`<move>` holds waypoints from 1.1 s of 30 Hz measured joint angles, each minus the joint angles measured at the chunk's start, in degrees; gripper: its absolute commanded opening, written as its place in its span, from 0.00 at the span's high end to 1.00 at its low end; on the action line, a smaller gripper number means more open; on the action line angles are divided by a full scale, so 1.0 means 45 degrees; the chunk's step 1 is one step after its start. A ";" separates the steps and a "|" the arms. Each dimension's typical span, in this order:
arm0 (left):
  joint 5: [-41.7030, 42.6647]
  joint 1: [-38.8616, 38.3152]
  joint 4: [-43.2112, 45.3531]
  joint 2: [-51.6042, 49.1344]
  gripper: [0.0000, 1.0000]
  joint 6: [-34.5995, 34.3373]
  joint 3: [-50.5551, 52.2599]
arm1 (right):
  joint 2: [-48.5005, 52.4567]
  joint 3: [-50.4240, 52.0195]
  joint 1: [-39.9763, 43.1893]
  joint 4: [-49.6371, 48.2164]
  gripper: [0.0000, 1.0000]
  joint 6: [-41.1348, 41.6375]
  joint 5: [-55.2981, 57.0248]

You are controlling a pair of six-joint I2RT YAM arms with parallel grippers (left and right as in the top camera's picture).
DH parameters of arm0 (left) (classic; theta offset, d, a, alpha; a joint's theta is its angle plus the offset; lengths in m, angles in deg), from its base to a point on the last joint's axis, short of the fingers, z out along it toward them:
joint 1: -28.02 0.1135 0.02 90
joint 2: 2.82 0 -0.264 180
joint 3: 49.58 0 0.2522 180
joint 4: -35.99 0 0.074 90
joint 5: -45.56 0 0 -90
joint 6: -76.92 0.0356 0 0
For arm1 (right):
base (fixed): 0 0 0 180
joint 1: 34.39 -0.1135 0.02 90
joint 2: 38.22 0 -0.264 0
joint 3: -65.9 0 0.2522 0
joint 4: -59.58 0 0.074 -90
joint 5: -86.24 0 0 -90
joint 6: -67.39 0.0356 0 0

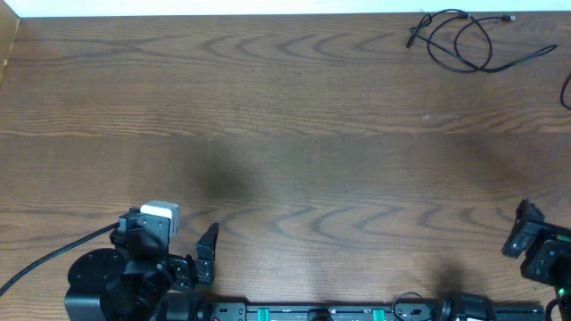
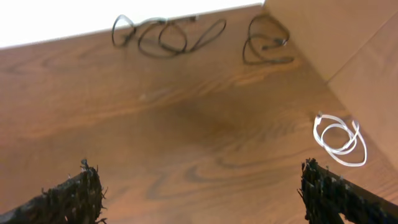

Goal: Untangle cables

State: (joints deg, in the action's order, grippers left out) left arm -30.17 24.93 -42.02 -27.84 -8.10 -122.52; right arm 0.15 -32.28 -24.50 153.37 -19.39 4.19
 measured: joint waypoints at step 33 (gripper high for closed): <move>-0.0005 0.0000 0.0010 0.0000 0.00 0.0000 0.0000 | -0.0083 0.1438 0.0000 -0.1409 0.01 0.0423 -0.3254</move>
State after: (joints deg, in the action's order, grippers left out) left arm -30.20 24.93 -41.97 -27.84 -8.10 -122.52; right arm -0.22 -25.81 -24.50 147.03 -17.49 -10.46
